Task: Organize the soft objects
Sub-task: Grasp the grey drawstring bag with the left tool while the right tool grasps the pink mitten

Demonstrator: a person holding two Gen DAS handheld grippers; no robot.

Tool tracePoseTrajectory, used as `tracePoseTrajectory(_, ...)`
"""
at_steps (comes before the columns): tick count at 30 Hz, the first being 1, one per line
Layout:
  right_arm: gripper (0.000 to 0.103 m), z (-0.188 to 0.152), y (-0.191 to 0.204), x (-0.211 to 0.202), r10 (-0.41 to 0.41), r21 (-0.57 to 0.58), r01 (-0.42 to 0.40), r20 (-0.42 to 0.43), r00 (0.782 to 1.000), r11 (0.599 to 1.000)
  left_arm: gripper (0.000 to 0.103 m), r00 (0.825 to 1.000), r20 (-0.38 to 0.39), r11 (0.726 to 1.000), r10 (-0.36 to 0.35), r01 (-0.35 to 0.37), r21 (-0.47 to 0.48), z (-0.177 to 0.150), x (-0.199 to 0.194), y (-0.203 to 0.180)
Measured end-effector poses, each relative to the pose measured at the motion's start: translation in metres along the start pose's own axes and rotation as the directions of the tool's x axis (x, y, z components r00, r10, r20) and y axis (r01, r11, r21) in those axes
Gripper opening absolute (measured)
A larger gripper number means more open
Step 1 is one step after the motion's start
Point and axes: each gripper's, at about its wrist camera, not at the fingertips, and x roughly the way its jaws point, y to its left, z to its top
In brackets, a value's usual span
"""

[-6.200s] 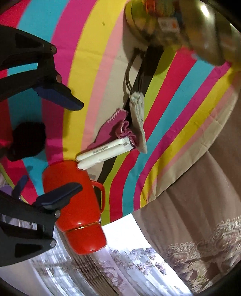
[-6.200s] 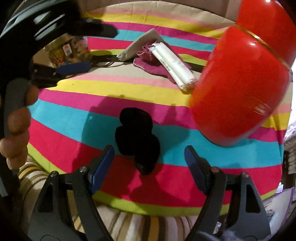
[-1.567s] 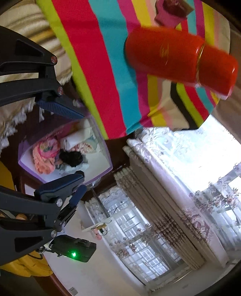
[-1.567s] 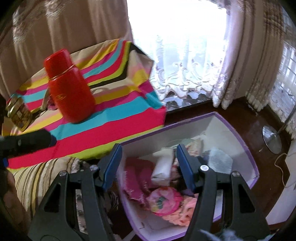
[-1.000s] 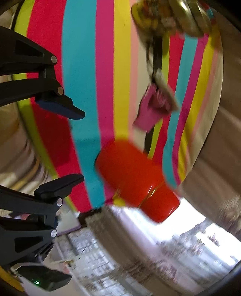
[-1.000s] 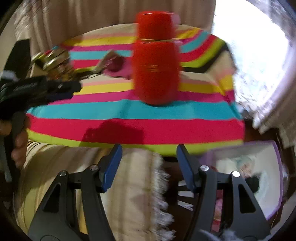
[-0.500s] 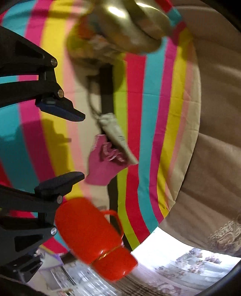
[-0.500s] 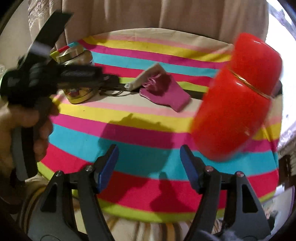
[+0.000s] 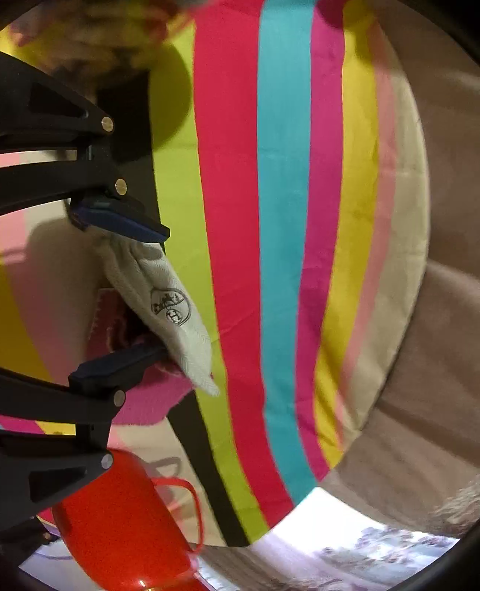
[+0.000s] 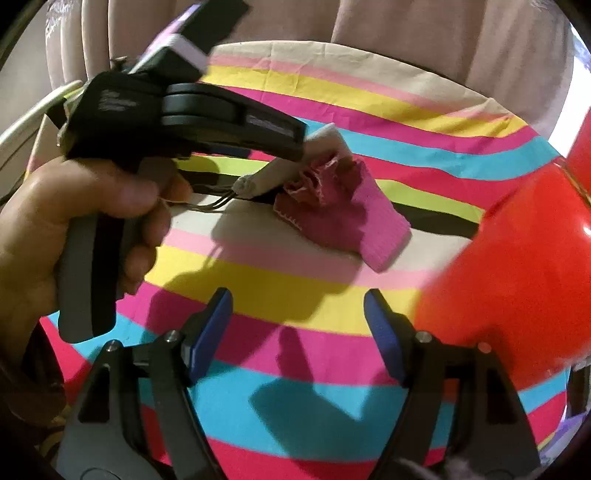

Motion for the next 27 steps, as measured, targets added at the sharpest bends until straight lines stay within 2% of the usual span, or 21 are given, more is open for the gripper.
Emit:
tracePoseTrajectory(1, 0.077, 0.001, 0.001, 0.004, -0.005, -0.007, 0.005, 0.0, 1.0, 1.0, 0.057, 1.0, -0.003, 1.0, 0.005, -0.005, 0.003, 0.001, 0.005, 0.001)
tracePoseTrajectory(3, 0.077, 0.005, 0.001, 0.015, -0.011, -0.015, 0.011, -0.007, 1.0, 1.0, 0.042, 1.0, -0.023, 0.999, -0.021, 0.02, -0.037, 0.003, 0.017, 0.011)
tracePoseTrajectory(5, 0.077, 0.008, -0.001, 0.025, -0.016, -0.013, 0.016, -0.012, 1.0, 1.0, 0.018, 0.998, -0.046, 0.996, -0.04, 0.036, -0.079, 0.005, 0.027, 0.02)
tracePoseTrajectory(8, 0.077, 0.017, -0.007, 0.038, -0.038, 0.007, 0.038, -0.006, 0.999, 0.999, 0.007, 0.997, -0.03, 0.989, -0.066, 0.062, -0.131, 0.009, 0.029, 0.033)
tracePoseTrajectory(11, 0.077, 0.025, -0.011, 0.047, -0.057, 0.027, 0.056, 0.007, 0.998, 0.998, 0.004, 0.998, 0.043, 0.986, -0.043, 0.05, -0.158, 0.014, 0.011, 0.038)
tracePoseTrajectory(17, 0.082, 0.046, -0.016, 0.068, -0.075, 0.051, 0.074, 0.01, 0.997, 0.996, 0.004, 0.983, 0.186, 0.991, -0.008, 0.032, -0.127, 0.02, -0.039, 0.031)
tracePoseTrajectory(24, 0.084, 0.063, -0.033, 0.102, -0.069, 0.103, 0.074, -0.051, 0.996, 0.992, 0.004, 0.977, 0.212, 0.992, -0.028, 0.054, -0.114, 0.02, -0.049, 0.024)
tracePoseTrajectory(27, 0.089, 0.064, -0.037, 0.119, -0.045, 0.126, 0.057, -0.096, 0.994, 0.99, 0.004, 0.975, 0.22, 0.992, -0.033, 0.06, -0.114, 0.02, -0.05, 0.021)
